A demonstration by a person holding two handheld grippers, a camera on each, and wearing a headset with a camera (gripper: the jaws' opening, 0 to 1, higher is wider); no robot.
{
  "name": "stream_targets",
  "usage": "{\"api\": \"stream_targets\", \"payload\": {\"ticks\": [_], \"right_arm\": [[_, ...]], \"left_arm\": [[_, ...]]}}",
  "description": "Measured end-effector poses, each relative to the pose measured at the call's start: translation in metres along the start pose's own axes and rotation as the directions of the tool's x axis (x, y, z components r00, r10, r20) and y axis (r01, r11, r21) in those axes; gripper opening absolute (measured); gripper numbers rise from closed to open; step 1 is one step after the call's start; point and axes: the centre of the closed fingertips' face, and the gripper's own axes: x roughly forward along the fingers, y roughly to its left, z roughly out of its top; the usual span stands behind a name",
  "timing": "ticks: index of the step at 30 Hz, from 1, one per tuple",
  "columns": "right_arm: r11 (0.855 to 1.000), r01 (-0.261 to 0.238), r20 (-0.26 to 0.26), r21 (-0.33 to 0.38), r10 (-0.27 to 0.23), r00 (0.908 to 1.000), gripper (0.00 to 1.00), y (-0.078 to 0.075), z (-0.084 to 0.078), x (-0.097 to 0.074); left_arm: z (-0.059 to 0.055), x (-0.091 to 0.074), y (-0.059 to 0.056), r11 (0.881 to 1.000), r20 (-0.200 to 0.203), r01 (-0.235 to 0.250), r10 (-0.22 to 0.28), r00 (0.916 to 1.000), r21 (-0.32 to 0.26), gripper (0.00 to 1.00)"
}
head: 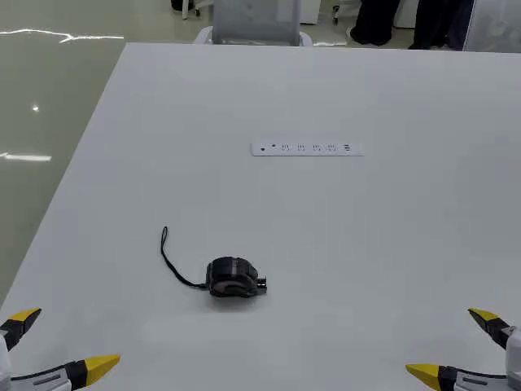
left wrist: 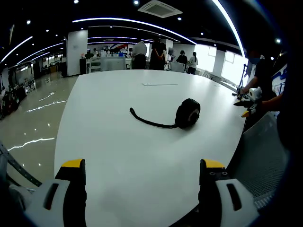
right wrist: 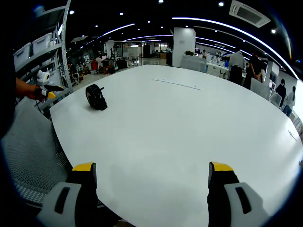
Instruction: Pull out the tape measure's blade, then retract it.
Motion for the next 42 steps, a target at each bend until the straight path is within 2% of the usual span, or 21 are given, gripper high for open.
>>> {"api": "stream_targets", "payload": {"ticks": [5, 9, 12, 18, 28, 34, 36, 39, 41, 42], "right_arm": [[1.000, 0.003, -0.004, 0.017, -0.003, 1.0000, 1.00, -0.001, -0.007, -0.002], [0.999, 0.009, -0.013, 0.031, -0.008, 0.9999, 1.00, -0.002, -0.012, -0.005], [0.999, 0.009, -0.017, 0.035, -0.008, 0.9998, 1.00, -0.002, -0.013, -0.005], [0.999, 0.005, -0.002, 0.031, -0.004, 1.0000, 1.00, -0.001, -0.007, -0.006], [1.000, 0.005, 0.004, 0.027, -0.005, 1.0000, 1.00, -0.004, -0.007, -0.006], [1.000, -0.004, 0.011, 0.017, 0.004, 0.9999, 0.97, -0.005, -0.005, -0.008], [1.000, 0.002, 0.013, 0.013, -0.002, 0.9999, 0.97, -0.009, -0.005, -0.008], [1.000, 0.007, 0.011, 0.017, -0.007, 0.9999, 0.98, -0.009, -0.005, -0.009], [1.000, 0.010, 0.009, 0.013, -0.010, 0.9999, 0.98, -0.009, -0.004, -0.009], [1.000, 0.008, 0.011, 0.011, -0.009, 0.9999, 0.99, -0.008, -0.003, -0.009]], "left_arm": [[-0.001, -0.002, -0.001, 1.000, -0.005, -0.003, 0.003, 1.0000, -0.004, 0.99], [-0.006, -0.002, -0.004, 1.000, -0.019, 0.007, -0.007, 0.9998, -0.004, 0.99], [-0.007, -0.002, -0.003, 1.000, -0.014, 0.003, -0.004, 0.9999, -0.022, 0.99], [-0.003, -0.003, -0.006, 1.000, -0.005, 0.007, -0.007, 1.0000, -0.016, 0.99], [0.004, -0.006, -0.004, 1.000, 0.019, -0.005, 0.006, 0.9998, -0.021, 0.99], [0.007, -0.005, -0.006, 1.000, 0.024, -0.004, 0.005, 0.9997, -0.013, 0.99], [0.008, -0.005, -0.010, 0.999, 0.028, 0.012, -0.011, 0.9995, -0.036, 0.99], [0.009, -0.004, -0.010, 1.000, 0.027, 0.012, -0.011, 0.9996, -0.023, 0.99], [0.012, -0.004, -0.011, 1.000, 0.046, 0.017, -0.016, 0.9988, -0.019, 0.99], [0.017, -0.005, -0.012, 1.000, 0.071, 0.021, -0.021, 0.9973, -0.007, 0.99]]}}
